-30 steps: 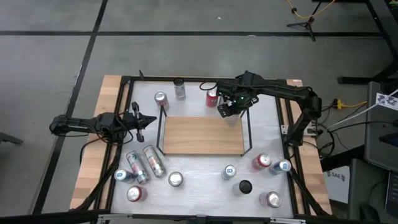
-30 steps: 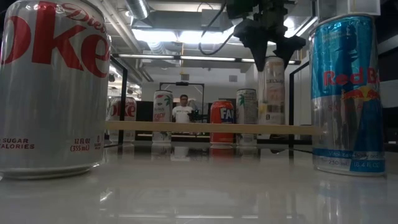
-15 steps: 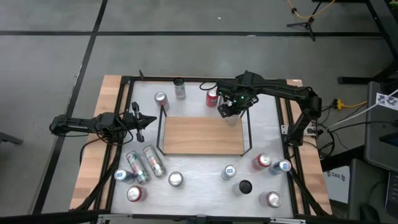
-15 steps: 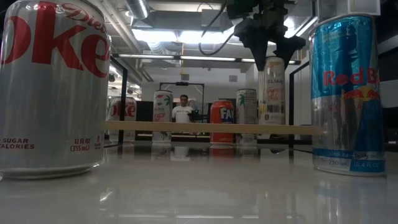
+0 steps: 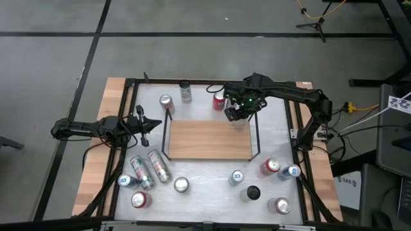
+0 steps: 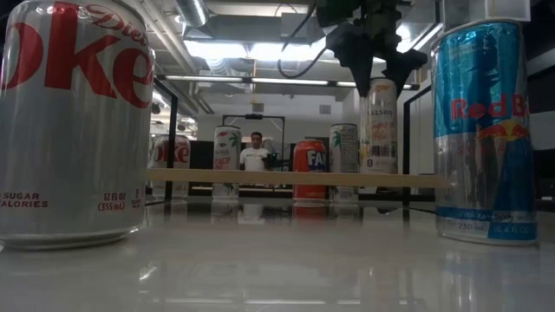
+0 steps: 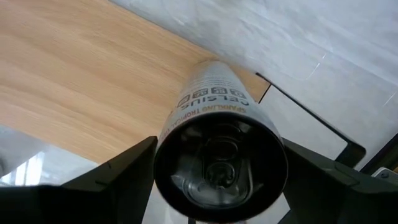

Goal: Place canned beverage on shelf
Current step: Put the top right white-yellow soda can on the shelf, then put the top right white-pink soda can on the shelf

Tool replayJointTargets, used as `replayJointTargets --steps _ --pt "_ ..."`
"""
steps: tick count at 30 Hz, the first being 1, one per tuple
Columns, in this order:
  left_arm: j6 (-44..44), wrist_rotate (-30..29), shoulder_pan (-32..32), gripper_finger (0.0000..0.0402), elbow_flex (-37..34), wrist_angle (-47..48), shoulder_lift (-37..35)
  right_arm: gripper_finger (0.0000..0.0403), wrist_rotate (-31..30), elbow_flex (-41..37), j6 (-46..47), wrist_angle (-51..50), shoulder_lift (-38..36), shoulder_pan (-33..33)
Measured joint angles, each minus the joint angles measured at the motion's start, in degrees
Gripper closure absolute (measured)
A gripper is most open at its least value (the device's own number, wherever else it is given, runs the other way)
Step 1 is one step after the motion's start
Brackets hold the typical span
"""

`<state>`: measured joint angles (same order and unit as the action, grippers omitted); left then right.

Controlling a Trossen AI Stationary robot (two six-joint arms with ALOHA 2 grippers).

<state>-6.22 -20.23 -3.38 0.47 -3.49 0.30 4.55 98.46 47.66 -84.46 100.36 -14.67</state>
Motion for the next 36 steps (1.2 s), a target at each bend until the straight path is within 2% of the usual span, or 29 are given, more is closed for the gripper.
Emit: replayJointTargets --steps 15,20,28,36 --pt "0.00 -0.01 -0.01 0.0401 0.00 0.00 -0.01 0.0100 -3.53 9.38 -1.70 -2.89 0.00 -0.50" --pt "0.00 0.00 0.01 0.0401 -0.02 0.00 -0.01 0.0100 -3.80 12.18 -6.68 -1.65 -0.01 -3.87" --pt "-0.37 -0.02 0.01 0.0401 -0.02 -1.20 0.01 0.0100 -4.13 12.54 -18.80 6.81 -0.02 -9.26" --pt "-0.42 -0.02 0.01 0.0401 -0.02 -13.25 -0.01 0.0100 -4.16 12.54 -27.13 11.09 -0.01 -9.70"
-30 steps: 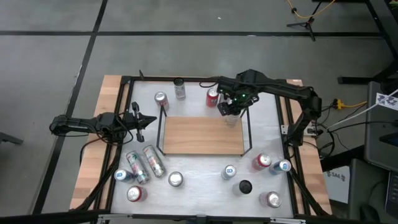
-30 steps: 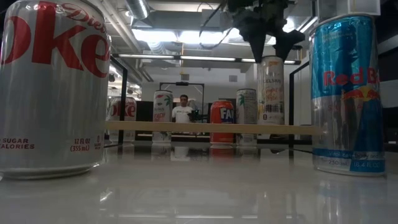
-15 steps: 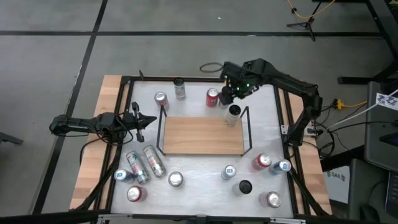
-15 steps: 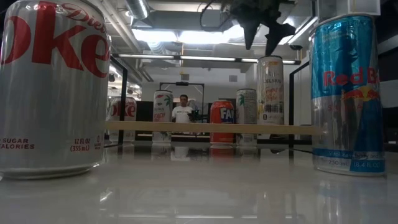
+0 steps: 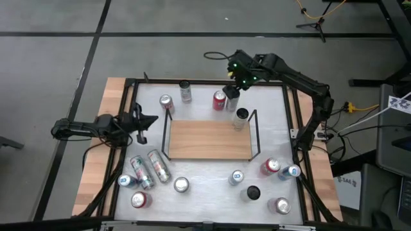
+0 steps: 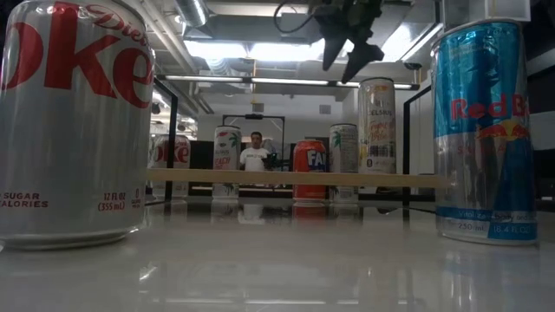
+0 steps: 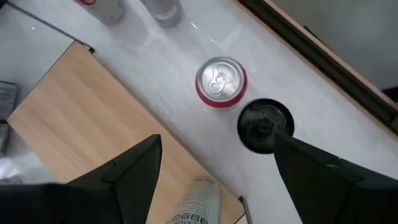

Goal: Place canned beverage on shelf
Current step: Put the top right white-pink soda can on the shelf

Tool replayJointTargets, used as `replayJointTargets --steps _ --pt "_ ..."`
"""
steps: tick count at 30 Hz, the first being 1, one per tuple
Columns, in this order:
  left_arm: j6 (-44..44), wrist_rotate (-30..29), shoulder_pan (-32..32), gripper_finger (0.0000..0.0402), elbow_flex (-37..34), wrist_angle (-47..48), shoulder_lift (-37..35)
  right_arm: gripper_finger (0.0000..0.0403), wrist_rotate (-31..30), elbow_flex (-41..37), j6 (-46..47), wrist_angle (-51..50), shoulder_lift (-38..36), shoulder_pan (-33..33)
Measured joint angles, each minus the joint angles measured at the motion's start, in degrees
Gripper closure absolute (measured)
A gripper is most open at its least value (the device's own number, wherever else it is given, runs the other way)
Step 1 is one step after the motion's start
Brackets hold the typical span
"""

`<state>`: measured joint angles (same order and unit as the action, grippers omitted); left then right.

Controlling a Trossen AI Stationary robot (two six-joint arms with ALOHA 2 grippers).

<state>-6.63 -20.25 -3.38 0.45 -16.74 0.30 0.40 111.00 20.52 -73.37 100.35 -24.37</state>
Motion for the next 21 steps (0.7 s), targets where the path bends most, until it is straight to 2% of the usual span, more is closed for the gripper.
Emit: replayJointTargets --steps 6,12,15,21 --pt "-0.27 -1.76 0.00 0.0401 0.02 -10.90 0.00 0.0100 -0.02 0.00 -1.54 0.07 0.01 -0.06" --pt "-4.88 -1.70 0.00 0.0389 0.02 -18.48 0.01 0.0100 -2.27 -0.02 -1.59 0.07 0.01 -0.05" --pt "-5.97 -1.66 0.00 0.0359 0.98 -19.12 0.02 0.0100 -2.40 -0.02 -1.61 0.07 0.01 -0.05" --pt "-6.03 -5.40 0.00 0.0265 4.14 -19.03 2.27 0.0100 -2.40 -0.04 -1.61 0.07 0.01 -0.05"
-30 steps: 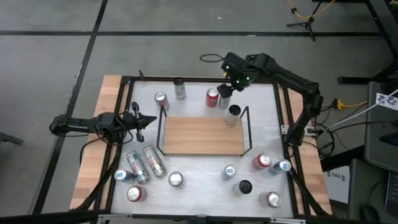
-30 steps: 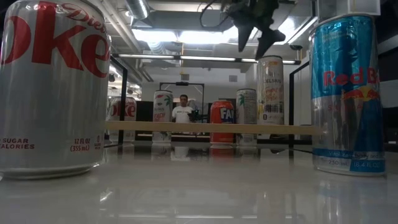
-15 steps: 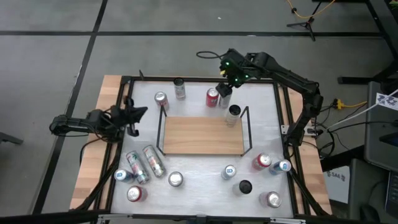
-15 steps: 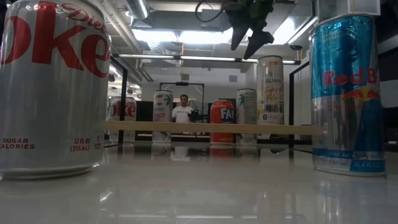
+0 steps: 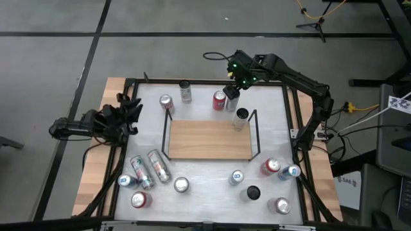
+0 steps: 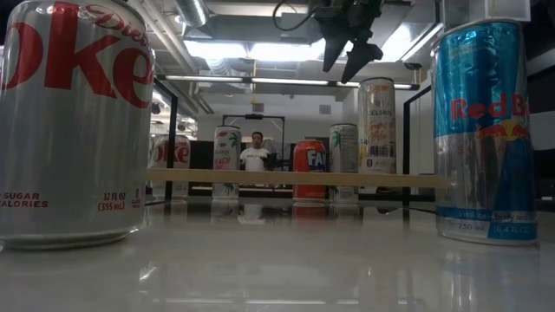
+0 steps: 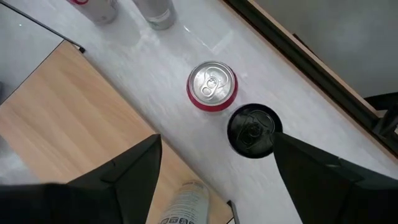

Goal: Place canned beverage on shelf
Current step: Put the top right white-pink soda can on the shelf

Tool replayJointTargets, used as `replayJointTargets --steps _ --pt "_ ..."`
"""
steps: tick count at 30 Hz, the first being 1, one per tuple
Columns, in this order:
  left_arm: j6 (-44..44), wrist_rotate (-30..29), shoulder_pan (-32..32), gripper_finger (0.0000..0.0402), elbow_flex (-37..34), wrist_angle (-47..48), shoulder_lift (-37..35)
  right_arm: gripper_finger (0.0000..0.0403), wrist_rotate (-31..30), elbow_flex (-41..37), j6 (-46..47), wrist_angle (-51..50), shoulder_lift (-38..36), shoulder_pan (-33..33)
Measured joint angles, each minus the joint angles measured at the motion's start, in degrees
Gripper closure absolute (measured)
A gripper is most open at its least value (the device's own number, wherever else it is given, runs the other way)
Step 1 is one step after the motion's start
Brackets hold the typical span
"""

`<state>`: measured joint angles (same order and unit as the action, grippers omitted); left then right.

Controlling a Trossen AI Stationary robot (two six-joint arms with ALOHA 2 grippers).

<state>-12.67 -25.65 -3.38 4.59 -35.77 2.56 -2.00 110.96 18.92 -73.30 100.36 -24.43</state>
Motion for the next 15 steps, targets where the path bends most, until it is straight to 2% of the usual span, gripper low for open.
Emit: replayJointTargets --steps 7,11,15 --pt "1.10 -8.53 0.00 0.0172 3.17 0.19 6.69 0.0100 0.02 0.00 0.00 -0.02 0.00 0.00" --pt "5.91 -12.68 0.01 0.0154 6.49 0.20 11.94 0.0100 0.00 0.00 0.00 -0.06 0.00 0.00" --pt "6.42 -12.84 1.11 0.0152 11.46 0.11 18.71 0.0100 0.00 0.00 0.00 -0.26 0.00 0.00"
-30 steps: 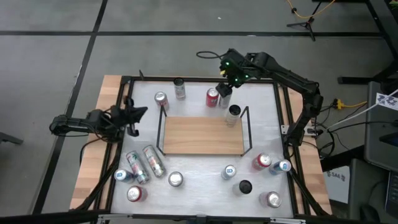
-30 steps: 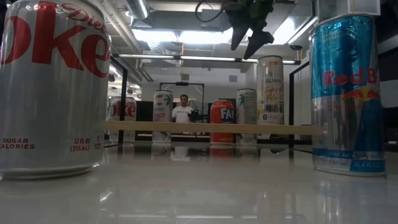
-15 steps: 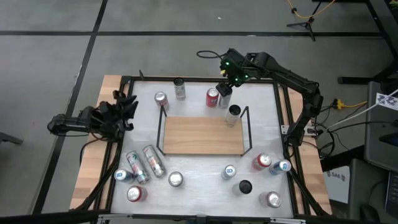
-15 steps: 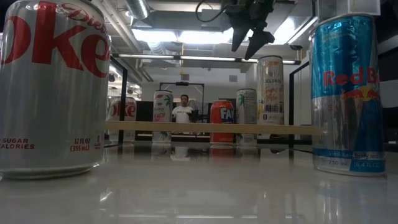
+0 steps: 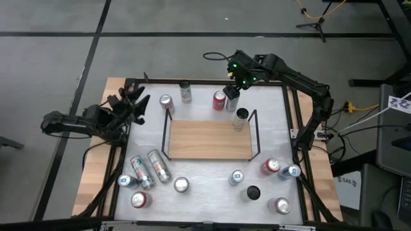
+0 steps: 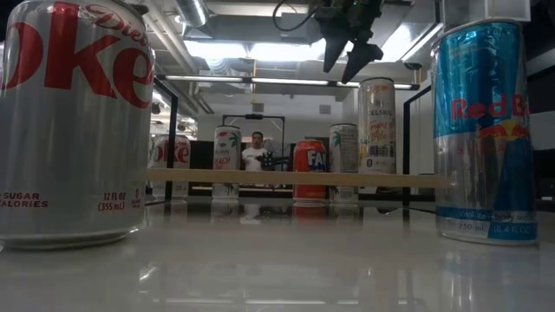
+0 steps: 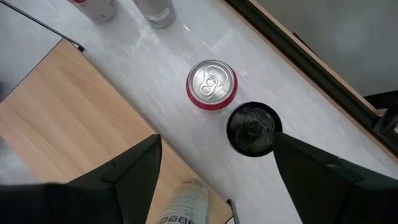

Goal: Place canned beverage on shelf
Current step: Put the top right white-pink soda can on the shelf

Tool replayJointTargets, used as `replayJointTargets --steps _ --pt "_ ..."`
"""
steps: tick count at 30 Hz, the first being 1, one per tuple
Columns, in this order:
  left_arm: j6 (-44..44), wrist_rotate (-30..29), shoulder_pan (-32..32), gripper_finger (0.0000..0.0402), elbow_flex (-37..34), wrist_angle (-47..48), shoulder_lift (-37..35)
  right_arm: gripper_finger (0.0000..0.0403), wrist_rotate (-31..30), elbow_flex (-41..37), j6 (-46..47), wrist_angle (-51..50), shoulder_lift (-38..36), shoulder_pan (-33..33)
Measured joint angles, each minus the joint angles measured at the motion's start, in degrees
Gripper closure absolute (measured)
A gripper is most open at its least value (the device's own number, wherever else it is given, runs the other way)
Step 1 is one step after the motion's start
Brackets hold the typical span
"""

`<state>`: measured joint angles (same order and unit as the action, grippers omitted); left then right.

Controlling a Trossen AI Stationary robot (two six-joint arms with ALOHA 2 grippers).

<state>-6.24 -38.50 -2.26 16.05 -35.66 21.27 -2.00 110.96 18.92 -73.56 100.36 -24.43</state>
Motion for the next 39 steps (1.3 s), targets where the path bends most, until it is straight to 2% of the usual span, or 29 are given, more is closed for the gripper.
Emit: replayJointTargets --steps 5,10,18,26,33,39 --pt "0.04 0.00 3.29 0.0152 7.41 1.28 9.96 0.0100 -0.13 0.00 -0.79 0.00 0.00 0.00" --pt "0.14 1.12 8.04 0.0152 16.52 9.76 18.97 0.0100 -0.15 0.00 -1.46 -0.02 0.02 -0.26" --pt "0.33 14.53 14.13 0.0152 27.29 18.63 30.13 0.0100 -0.02 0.00 -7.69 0.00 0.02 -3.01" --pt "0.29 24.47 18.18 0.0152 30.03 19.76 37.97 0.0100 0.06 -0.07 -12.69 -0.08 0.43 -4.66" --pt "0.90 28.52 21.30 0.0152 30.03 20.33 41.11 0.0100 4.90 -0.07 -14.64 -0.56 3.40 -4.42" --pt "1.66 29.28 22.67 0.0152 30.03 21.51 42.21 0.0100 5.03 -0.07 -14.64 -1.85 6.87 -4.48"
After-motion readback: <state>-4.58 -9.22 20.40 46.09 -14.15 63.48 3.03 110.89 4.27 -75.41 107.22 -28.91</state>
